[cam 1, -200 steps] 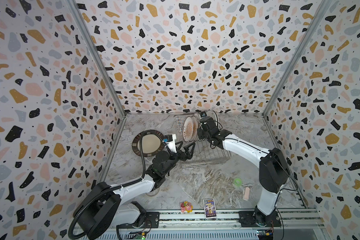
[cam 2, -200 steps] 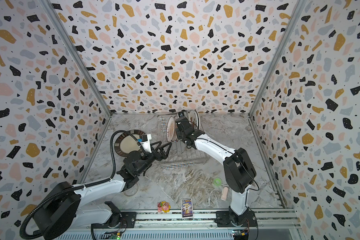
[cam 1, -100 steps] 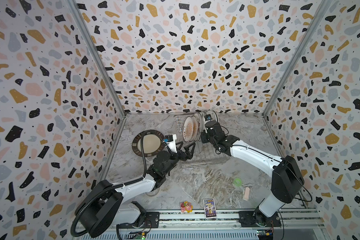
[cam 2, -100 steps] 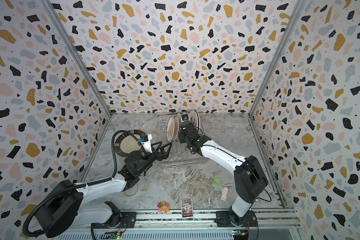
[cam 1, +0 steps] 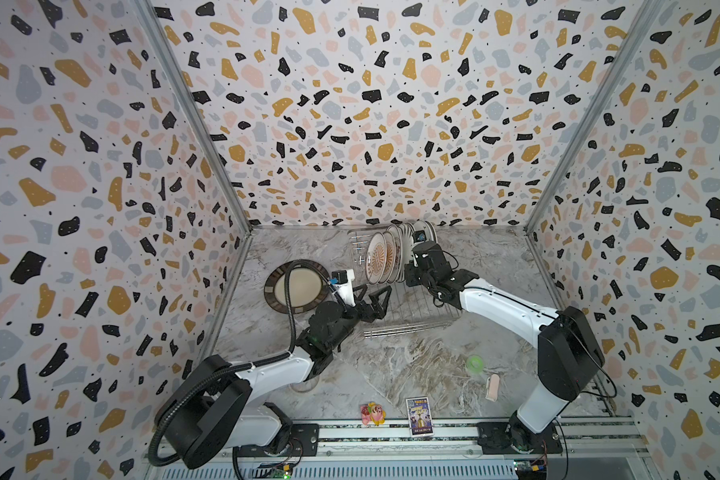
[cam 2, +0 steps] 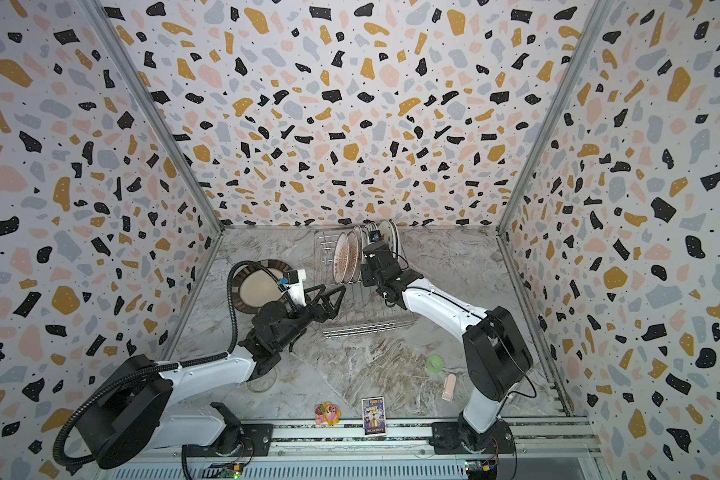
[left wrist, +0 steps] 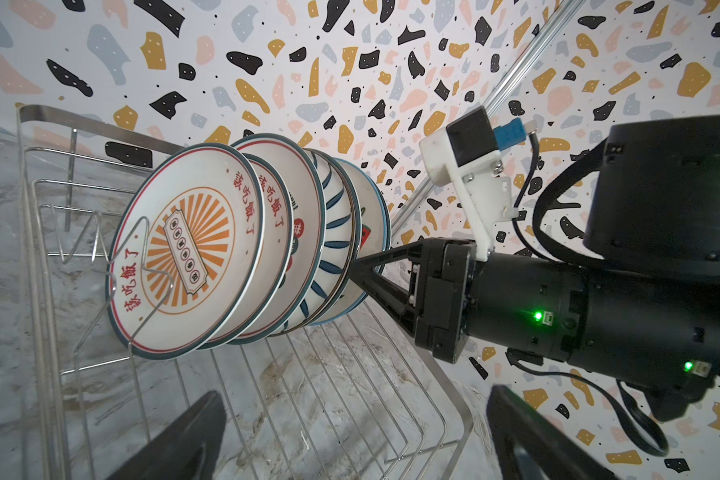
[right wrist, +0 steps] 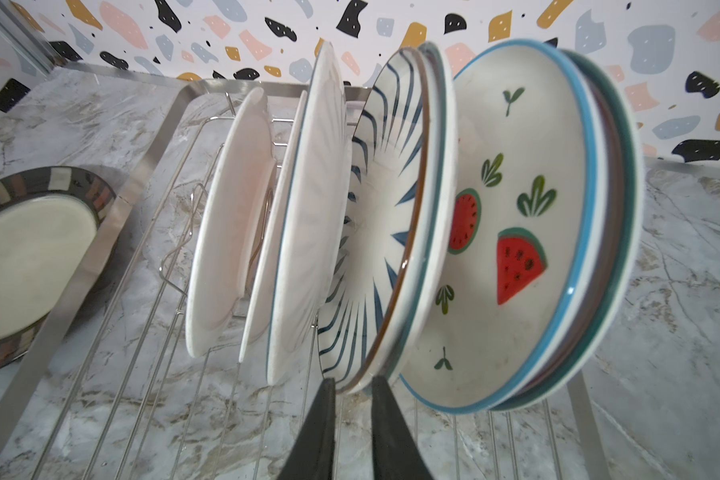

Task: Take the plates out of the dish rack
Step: 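Close the right gripper on the blue-striped plate's rim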

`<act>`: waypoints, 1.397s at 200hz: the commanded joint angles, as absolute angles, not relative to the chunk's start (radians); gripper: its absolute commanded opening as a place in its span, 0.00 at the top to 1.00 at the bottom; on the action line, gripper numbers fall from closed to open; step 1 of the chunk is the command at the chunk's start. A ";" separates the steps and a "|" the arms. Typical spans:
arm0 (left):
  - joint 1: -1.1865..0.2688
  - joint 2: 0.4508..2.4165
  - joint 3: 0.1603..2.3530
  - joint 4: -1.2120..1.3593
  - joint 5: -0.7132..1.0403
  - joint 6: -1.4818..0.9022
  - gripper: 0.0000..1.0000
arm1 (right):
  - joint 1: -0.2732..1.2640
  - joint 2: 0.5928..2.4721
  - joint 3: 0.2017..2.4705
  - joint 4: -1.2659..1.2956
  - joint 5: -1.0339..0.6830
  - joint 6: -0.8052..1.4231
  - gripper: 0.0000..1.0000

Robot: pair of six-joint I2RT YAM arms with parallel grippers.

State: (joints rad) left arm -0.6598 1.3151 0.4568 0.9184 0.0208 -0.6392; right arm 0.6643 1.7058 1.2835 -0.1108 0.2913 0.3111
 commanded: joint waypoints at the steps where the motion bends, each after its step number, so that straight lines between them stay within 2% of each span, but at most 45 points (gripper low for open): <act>1: -0.667 1.318 0.479 0.975 0.034 -0.632 0.00 | 0.655 1.724 1.329 -0.106 0.295 0.316 0.81; 68: -0.667 1.322 0.477 0.976 0.031 -0.626 0.00 | 0.655 1.767 1.347 -0.109 0.317 0.321 0.81; 85: -0.666 1.323 0.478 0.976 0.031 -0.626 0.00 | 0.657 1.777 1.354 -0.101 0.325 0.323 0.78; 152: -0.666 1.315 0.472 0.974 0.031 -0.628 0.00 | 0.692 1.873 1.454 -0.128 0.499 0.323 0.77; 218: -0.667 1.311 0.469 0.973 0.026 -0.624 0.00 | 0.690 1.919 1.522 -0.100 0.535 0.321 0.77; 279: -0.666 1.302 0.459 0.973 0.020 -0.620 0.00 | 0.671 1.959 1.552 -0.082 0.541 0.353 0.71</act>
State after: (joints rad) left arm -0.6598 1.3205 0.4568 0.9218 0.0204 -0.6392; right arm 0.6872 1.9583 1.5143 -0.0998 0.5137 0.3347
